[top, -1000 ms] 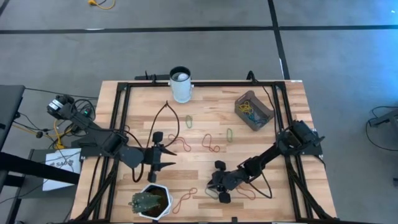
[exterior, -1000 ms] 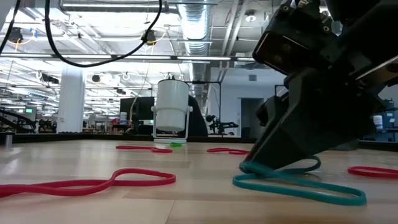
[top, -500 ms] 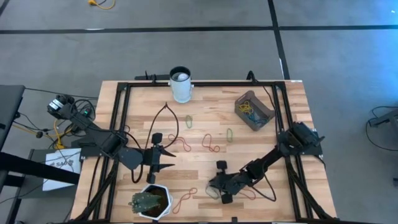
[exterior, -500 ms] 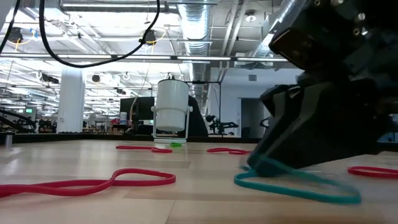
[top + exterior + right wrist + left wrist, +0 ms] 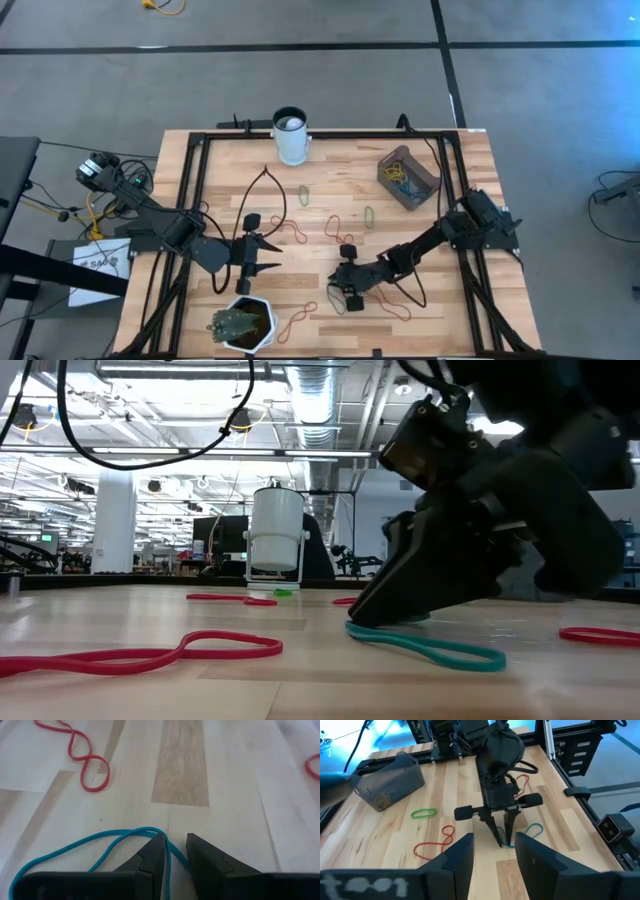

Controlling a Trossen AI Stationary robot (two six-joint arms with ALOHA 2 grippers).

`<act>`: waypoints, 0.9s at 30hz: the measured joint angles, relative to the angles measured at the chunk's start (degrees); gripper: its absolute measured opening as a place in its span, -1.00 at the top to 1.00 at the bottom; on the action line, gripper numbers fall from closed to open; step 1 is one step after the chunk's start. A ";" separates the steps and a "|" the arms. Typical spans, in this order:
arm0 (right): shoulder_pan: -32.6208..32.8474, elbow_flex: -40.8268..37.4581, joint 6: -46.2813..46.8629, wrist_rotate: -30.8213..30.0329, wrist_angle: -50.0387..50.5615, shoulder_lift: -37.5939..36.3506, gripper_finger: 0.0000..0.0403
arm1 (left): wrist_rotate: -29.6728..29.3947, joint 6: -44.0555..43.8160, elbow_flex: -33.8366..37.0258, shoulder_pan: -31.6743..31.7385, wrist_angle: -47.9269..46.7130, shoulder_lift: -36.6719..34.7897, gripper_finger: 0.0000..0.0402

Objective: Pick and place items into bin
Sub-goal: Put the blue rubber band into the bin

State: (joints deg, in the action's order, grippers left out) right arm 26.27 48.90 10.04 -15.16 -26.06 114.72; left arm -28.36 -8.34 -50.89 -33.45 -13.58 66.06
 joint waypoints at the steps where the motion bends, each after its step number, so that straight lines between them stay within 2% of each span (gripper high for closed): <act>1: -0.29 0.00 0.00 1.20 -0.02 -0.04 0.62 | -0.02 0.00 0.00 0.00 0.00 0.00 0.33; 6: -1.26 0.16 -0.06 7.55 0.69 -0.20 0.75 | -0.02 0.00 0.00 0.00 -0.33 0.00 0.33; 10: -0.82 0.21 -0.09 8.40 0.50 -0.20 0.97 | -0.02 0.00 0.00 0.00 -0.33 0.00 0.33; 15: -0.36 -0.11 -0.19 7.80 1.30 -4.05 0.98 | -0.02 -0.05 0.00 0.00 -0.33 0.00 0.33; 19: -0.44 0.09 -1.29 0.15 13.21 -15.49 0.99 | 0.02 -1.51 0.00 0.00 -1.17 0.00 0.33; 27: -0.47 0.11 2.15 -25.86 51.47 -46.33 0.99 | 0.02 -3.49 0.00 0.00 -2.58 0.00 0.33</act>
State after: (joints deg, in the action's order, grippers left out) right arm 25.80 49.01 12.20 -41.02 25.41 68.39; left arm -28.34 -11.83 -50.89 -33.45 -16.16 66.06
